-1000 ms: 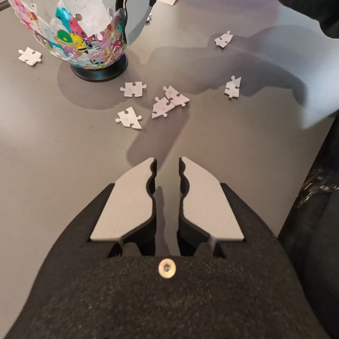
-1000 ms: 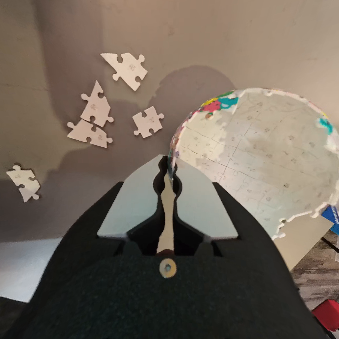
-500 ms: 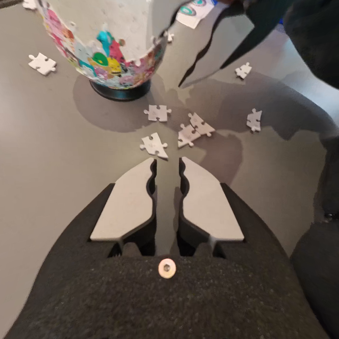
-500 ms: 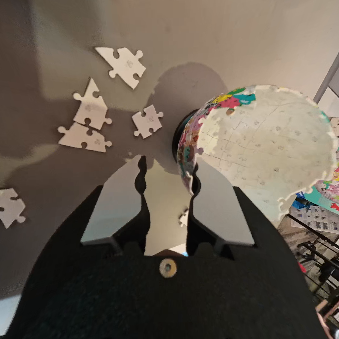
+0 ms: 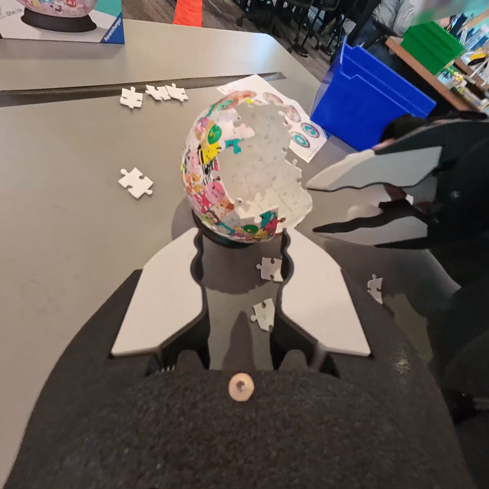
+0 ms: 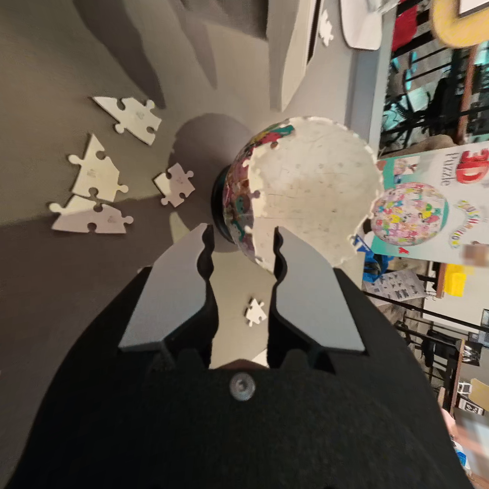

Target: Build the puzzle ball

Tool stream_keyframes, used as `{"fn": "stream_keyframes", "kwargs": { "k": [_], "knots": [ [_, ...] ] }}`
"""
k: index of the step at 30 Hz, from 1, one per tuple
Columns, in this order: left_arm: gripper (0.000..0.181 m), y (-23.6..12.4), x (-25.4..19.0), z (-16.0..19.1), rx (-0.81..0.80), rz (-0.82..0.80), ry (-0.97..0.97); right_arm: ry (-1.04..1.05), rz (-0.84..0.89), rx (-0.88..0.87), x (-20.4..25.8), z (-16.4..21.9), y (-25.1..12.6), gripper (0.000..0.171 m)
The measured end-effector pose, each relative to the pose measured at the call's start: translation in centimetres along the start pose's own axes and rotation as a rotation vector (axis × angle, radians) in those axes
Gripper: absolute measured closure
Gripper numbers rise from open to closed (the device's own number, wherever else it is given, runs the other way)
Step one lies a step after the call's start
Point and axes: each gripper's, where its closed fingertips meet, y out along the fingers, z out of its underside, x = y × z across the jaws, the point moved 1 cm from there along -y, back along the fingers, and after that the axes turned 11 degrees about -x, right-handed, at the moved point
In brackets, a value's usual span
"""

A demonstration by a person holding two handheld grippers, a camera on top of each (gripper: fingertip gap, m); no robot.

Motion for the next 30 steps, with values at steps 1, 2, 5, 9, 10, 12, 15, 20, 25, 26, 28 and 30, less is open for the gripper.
{"fn": "stream_keyframes", "kwargs": {
  "k": [1,2,5,9,10,12,15,20,25,26,28,30],
  "knots": [
    [0.125,0.2,0.0,-0.2,-0.004,0.003,-0.007,-0.004,0.02,-0.006,0.1,-0.1,-0.4,0.127],
    [0.125,0.5,0.1,-0.3,-0.003,-0.001,-0.007,-0.007,0.039,-0.017,0.4,-0.1,-0.5,0.126],
    [0.125,1.1,0.3,-0.5,0.008,-0.013,-0.001,-0.025,0.072,-0.016,1.6,0.3,0.0,0.125],
    [0.125,1.5,0.3,-0.4,0.028,-0.013,0.002,0.013,0.093,-0.032,1.9,0.5,0.8,0.12],
    [0.125,1.6,0.3,-0.4,0.032,-0.017,0.006,0.014,0.094,-0.035,2.0,0.5,0.9,0.12],
    [0.125,1.6,0.3,-0.4,0.036,-0.022,0.011,0.002,0.11,-0.036,2.0,0.6,1.2,0.119],
    [0.125,1.5,0.3,-0.2,0.044,-0.033,0.031,-0.024,0.097,-0.017,2.5,1.1,1.9,0.12],
    [0.125,1.5,-0.1,-0.2,0.05,-0.037,0.082,-0.02,0.084,0.036,3.2,2.1,3.3,0.123],
    [0.125,1.9,-0.1,0.2,0.067,-0.036,0.102,0.025,-0.008,0.041,3.2,1.7,3.5,0.123],
    [0.125,2.0,-0.1,0.3,0.071,-0.036,0.105,0.035,-0.043,0.019,3.2,1.1,3.2,0.125],
    [0.125,2.0,-0.2,0.4,0.074,-0.037,0.116,0.076,-0.128,-0.034,2.8,-0.2,2.4,0.128],
    [0.125,1.9,-0.3,0.4,0.075,-0.041,0.129,0.153,-0.259,-0.088,2.5,-1.2,1.6,0.118]
  ]
}}
